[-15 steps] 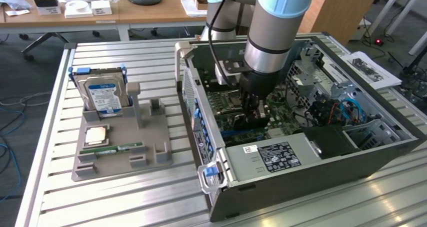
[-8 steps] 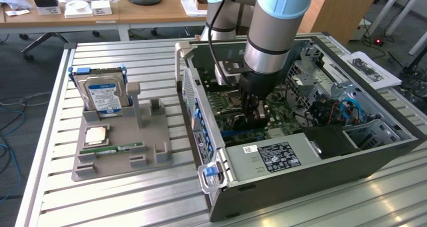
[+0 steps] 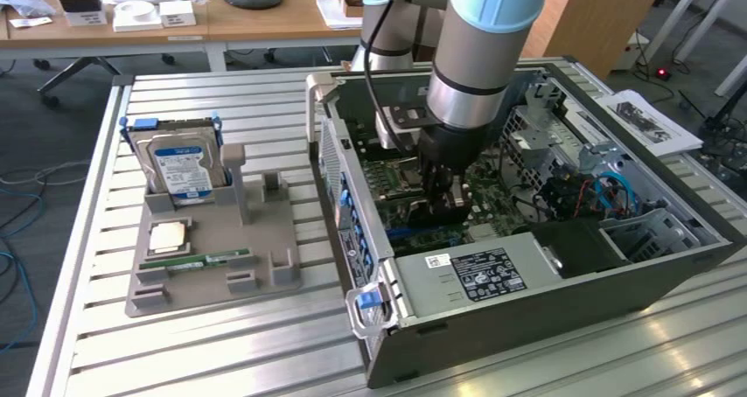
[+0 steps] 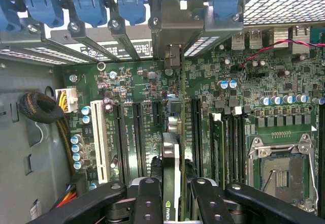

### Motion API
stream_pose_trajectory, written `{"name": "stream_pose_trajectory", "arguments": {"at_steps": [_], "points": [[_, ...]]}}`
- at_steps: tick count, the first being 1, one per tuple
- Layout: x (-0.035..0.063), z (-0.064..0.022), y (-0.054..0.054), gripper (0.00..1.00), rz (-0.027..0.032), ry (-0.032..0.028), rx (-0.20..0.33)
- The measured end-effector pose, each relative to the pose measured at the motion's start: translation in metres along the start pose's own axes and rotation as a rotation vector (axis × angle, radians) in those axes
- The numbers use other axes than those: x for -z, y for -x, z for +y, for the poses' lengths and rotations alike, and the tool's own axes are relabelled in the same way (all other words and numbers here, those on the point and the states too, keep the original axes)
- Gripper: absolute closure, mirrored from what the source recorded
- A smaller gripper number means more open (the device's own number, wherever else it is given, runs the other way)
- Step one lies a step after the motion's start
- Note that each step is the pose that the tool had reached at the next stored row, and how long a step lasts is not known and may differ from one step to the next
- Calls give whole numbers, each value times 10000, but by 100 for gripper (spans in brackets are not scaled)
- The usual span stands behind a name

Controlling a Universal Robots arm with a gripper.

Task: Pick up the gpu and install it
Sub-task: 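Insert the gpu into the slot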

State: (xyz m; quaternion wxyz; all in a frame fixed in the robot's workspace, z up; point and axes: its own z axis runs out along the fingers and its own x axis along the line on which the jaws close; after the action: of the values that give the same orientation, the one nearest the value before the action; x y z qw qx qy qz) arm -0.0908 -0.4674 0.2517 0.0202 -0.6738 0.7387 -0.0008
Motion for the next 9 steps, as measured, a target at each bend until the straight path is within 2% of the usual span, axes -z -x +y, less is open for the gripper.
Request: {"name": "stream_pose_trajectory", "arguments": {"at_steps": [9], "points": [[26,-2,1,73,-27,3,11]]}}
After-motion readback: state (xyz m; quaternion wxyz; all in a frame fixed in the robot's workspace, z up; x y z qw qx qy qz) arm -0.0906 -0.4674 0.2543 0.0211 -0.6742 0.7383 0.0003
